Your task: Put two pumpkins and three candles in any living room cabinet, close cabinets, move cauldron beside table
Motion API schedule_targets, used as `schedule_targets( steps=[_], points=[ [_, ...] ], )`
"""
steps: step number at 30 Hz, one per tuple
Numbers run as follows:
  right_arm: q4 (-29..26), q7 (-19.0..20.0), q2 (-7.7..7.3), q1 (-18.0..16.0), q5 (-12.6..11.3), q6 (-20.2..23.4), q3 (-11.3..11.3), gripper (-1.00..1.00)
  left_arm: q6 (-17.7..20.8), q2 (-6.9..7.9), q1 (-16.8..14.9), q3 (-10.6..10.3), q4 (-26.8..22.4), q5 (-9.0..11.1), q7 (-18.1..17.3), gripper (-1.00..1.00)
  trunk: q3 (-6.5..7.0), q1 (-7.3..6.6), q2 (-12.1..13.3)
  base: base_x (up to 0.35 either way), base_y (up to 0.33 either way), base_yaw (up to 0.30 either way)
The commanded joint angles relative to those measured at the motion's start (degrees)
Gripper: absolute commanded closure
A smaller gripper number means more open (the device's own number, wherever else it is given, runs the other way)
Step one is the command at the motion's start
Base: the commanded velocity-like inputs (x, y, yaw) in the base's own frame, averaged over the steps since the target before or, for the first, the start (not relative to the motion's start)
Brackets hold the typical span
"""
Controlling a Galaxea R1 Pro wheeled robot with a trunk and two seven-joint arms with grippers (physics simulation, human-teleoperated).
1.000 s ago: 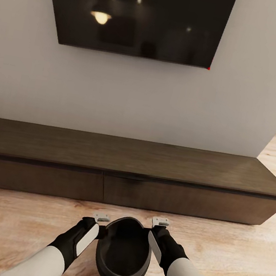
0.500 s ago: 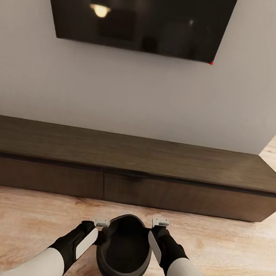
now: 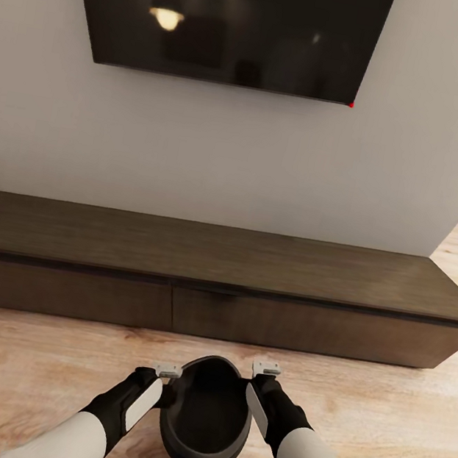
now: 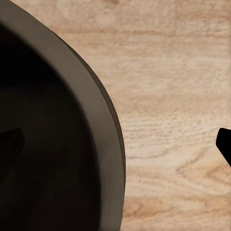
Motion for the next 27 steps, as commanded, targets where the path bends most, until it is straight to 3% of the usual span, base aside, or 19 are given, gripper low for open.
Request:
schedule_targets(
  steps=[1, 10, 17, 27],
  points=[
    [-0.07, -0.52, 0.00, -0.02, -0.59, 0.22, 0.27, -1.00, 0.15, 0.00, -0.02, -0.16, -0.07, 0.48, 0.49, -1.00, -0.05, -0.01, -0.02, 0.000, 0.000, 0.000],
    [0.26, -0.52, 0.00, -0.02, -0.59, 0.15, 0.27, -1.00, 0.13, 0.00, -0.02, -0.16, -0.07, 0.48, 0.48, -1.00, -0.05, -0.01, -0.02, 0.000, 0.000, 0.000],
    [3.66, -0.52, 0.00, -0.02, -0.60, -2.75, 0.86, -1.00, 0.11, 0.00, -0.02, -0.16, -0.07, 0.53, 0.48, -1.00, -0.05, -0.01, -0.02, 0.000, 0.000, 0.000],
    [6.39, -0.52, 0.00, -0.02, -0.59, -3.38, 1.39, -1.00, 0.04, 0.00, -0.02, -0.12, -0.07, 0.56, 0.49, -1.00, -0.05, -0.01, -0.02, 0.000, 0.000, 0.000]
  ],
)
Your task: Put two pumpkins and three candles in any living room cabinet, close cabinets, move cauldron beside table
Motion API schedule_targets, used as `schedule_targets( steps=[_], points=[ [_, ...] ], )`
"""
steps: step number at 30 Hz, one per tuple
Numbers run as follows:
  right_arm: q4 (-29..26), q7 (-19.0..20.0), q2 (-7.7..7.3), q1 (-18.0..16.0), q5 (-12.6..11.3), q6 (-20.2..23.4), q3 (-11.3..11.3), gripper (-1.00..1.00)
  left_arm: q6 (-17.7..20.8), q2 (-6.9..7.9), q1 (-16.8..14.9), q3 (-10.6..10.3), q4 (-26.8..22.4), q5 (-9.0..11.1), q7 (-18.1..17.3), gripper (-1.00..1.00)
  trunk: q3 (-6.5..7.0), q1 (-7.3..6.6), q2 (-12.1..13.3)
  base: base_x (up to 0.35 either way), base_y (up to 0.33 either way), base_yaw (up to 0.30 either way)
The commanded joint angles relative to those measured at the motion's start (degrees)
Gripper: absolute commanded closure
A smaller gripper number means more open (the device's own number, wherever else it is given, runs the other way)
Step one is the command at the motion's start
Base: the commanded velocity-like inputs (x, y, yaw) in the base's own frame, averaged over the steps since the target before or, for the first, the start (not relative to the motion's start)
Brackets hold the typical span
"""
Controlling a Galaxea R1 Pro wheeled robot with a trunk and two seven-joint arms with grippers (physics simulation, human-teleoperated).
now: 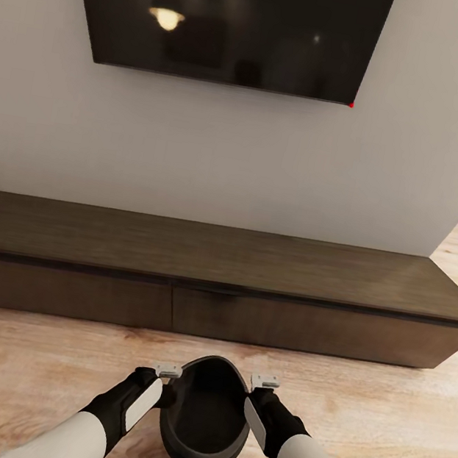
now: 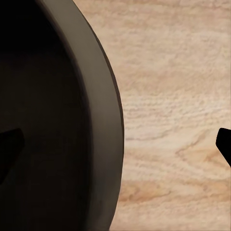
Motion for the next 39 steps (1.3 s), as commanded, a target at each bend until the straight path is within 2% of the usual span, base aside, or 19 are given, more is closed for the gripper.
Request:
schedule_targets(
  steps=[1, 16, 23, 39],
  points=[
    [-0.07, -0.48, 0.00, -0.02, -0.59, 0.25, 0.37, -1.00, 0.16, 0.00, -0.02, -0.17, -0.07, 0.49, 0.49, -1.00, -0.05, -0.01, -0.02, 0.000, 0.000, 0.000],
    [-0.03, -0.48, 0.00, -0.02, -0.59, 0.25, 0.39, -1.00, 0.01, 0.00, -0.02, -0.19, -0.07, 0.44, 0.56, -1.00, -0.05, -0.01, -0.02, 0.000, 0.000, 0.000],
    [-0.03, -0.48, 0.00, -0.02, -0.59, 0.25, 0.39, -1.00, -0.01, 0.00, -0.02, -0.19, -0.07, 0.43, 0.57, -1.00, -1.60, 0.17, -0.12, 0.000, 0.000, 0.000],
    [-0.03, -0.48, 0.00, -0.02, -0.57, 0.25, 0.39, -1.00, -0.02, 0.00, -0.02, -0.22, -0.07, 0.41, 0.49, -1.00, -1.60, 0.17, -0.12, 0.000, 0.000, 0.000]
  ],
)
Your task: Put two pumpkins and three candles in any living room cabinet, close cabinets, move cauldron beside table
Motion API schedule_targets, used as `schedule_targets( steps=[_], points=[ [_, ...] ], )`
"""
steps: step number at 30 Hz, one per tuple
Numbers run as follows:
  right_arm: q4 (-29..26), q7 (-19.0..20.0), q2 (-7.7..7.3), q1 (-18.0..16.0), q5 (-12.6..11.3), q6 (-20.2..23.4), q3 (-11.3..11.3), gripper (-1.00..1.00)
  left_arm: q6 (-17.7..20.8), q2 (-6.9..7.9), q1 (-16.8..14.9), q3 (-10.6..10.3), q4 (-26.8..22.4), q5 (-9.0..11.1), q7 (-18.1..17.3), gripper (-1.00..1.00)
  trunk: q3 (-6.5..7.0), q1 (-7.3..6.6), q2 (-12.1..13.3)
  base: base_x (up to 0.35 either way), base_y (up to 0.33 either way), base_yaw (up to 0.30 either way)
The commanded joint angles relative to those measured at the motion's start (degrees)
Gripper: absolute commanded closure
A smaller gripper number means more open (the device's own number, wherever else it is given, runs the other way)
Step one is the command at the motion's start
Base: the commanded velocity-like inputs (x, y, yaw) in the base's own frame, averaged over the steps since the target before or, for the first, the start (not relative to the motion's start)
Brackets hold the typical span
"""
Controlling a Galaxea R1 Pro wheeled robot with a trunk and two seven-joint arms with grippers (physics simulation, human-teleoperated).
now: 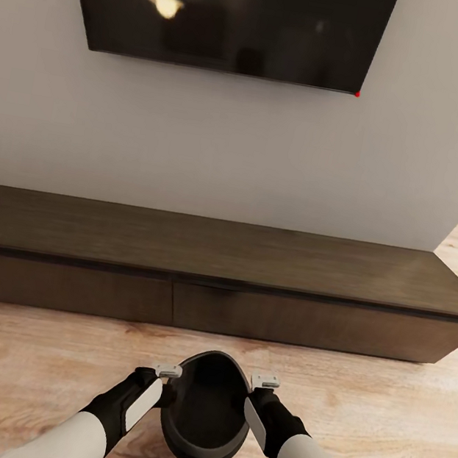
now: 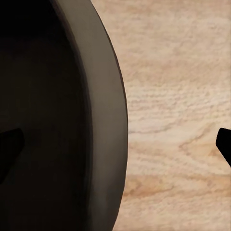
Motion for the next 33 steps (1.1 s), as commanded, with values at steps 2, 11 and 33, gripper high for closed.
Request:
schedule_targets(
  steps=[2, 11, 33],
  points=[
    [-0.08, -0.48, 0.00, -0.02, -0.57, 0.25, 0.36, -1.00, 0.17, 0.00, -0.02, -0.17, -0.07, 0.48, 0.48, -1.00, -0.05, -0.01, -0.02, 0.000, 0.000, 0.000],
    [0.04, -0.48, 0.00, -0.02, -0.52, 0.25, 0.32, -1.00, 0.16, 0.00, -0.02, -0.21, -0.14, 0.48, 0.48, -1.00, -0.05, -0.01, -0.02, 0.000, 0.000, 0.000],
    [0.01, -0.48, 0.00, -0.02, -0.52, 0.18, 0.27, -1.00, 0.59, 0.00, -0.02, -0.65, -0.11, 0.57, -3.92, -1.00, -0.05, -0.01, -0.02, 0.000, 0.000, 0.000]
  ],
)
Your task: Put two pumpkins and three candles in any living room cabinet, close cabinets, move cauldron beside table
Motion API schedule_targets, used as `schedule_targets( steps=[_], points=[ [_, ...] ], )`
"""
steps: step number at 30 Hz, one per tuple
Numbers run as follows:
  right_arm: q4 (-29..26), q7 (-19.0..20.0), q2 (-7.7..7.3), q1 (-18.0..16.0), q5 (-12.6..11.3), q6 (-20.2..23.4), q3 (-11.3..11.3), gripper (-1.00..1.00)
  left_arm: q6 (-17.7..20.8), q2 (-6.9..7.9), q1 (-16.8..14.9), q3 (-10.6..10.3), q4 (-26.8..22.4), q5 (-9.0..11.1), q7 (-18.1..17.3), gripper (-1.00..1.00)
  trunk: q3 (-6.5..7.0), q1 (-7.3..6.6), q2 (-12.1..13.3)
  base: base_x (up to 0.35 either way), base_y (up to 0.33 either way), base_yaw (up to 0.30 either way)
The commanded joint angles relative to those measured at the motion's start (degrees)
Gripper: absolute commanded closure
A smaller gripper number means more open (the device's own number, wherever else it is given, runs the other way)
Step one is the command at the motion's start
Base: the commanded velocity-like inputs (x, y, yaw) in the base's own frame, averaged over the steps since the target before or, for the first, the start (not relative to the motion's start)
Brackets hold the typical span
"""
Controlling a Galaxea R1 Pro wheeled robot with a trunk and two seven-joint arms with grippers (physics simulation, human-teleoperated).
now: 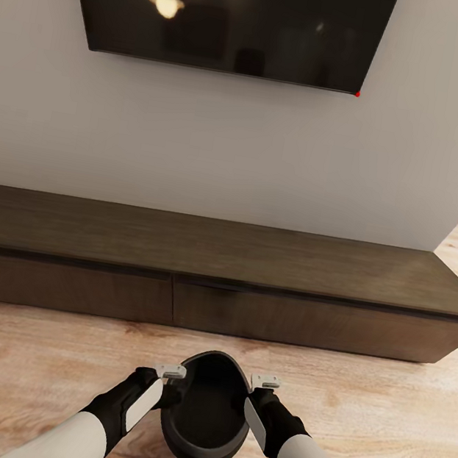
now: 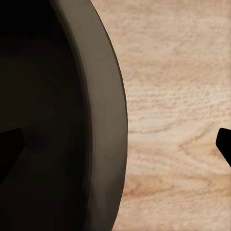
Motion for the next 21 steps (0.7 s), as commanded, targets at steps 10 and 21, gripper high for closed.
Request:
schedule_targets(
  steps=[10, 21],
  points=[
    [-0.08, -0.47, 0.00, -0.02, -0.58, 0.27, 0.36, -1.00, 0.09, 0.00, -0.02, -0.17, -0.04, 0.52, 0.25, -1.00, -0.05, -0.01, -0.02, 0.000, 0.000, 0.000],
    [-0.11, -0.47, 0.00, -0.02, -0.58, 0.24, 0.43, -1.00, 0.09, 0.00, -0.02, -0.16, -0.04, 0.51, 0.32, -1.00, -0.71, 0.07, -0.06, 0.000, 0.000, 0.000]
  ],
)
